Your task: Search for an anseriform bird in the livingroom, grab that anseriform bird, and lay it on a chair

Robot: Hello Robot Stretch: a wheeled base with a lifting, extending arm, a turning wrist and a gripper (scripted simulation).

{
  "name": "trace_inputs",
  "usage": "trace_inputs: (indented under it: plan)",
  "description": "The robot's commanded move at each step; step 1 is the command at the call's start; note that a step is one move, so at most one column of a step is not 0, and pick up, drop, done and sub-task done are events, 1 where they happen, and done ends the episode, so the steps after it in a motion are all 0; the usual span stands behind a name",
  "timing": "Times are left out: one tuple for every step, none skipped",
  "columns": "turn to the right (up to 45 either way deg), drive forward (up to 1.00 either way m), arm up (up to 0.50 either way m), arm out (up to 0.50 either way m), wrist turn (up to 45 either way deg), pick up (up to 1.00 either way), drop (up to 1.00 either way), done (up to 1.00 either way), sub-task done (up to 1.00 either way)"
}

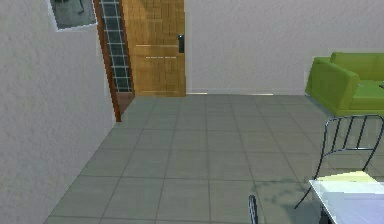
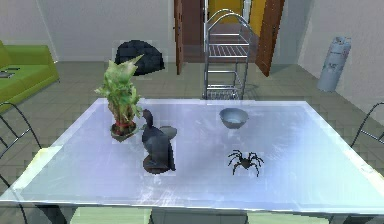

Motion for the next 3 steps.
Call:
trace_inputs:
  plan:
    - [0.0, 0.00, 0.00, 0.40, 0.0, 0.00, 0.00, 0.00, 0.00]
    - [0.0, 0.00, 0.00, 0.00, 45.0, 0.00, 0.00, 0.00, 0.00]
    - [0.0, 0.00, 0.00, 0.00, 45.0, 0.00, 0.00, 0.00, 0.00]
